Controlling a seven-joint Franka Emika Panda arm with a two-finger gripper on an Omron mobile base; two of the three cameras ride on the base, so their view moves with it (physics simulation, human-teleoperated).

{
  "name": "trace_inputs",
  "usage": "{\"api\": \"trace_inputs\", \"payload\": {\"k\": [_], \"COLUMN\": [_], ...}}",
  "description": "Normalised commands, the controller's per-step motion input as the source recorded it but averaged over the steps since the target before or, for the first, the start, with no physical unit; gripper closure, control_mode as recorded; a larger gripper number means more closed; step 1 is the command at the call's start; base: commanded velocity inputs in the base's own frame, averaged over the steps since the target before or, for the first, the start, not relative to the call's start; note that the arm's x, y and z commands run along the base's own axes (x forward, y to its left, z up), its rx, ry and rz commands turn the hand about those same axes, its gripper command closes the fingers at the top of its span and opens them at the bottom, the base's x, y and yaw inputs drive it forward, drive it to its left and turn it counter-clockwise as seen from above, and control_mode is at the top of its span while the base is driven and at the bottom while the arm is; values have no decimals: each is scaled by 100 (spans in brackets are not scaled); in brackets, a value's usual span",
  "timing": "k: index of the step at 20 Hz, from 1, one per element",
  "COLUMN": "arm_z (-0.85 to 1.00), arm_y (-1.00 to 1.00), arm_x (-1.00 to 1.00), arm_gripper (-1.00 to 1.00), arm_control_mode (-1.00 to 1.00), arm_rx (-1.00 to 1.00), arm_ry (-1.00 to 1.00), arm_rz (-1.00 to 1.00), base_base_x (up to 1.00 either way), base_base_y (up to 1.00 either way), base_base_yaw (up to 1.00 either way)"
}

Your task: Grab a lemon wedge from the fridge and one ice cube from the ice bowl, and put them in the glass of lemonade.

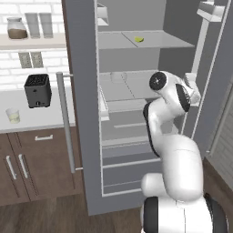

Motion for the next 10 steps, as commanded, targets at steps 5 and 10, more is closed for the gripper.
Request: {"api": "trace_inputs", "payload": {"k": [5, 10], "arm_z": [-2, -8], "arm_y": [-12, -33], "arm_x": [93, 95], "arm_gripper": [-100, -100], "arm_control_mode": [-100, -100], "arm_rx": [0, 0], "arm_ry": [1, 13], "arm_rz": [-8, -12], "base_base_x": [0, 0], "base_base_y": [0, 0], "base_base_yaw": [0, 0]}}
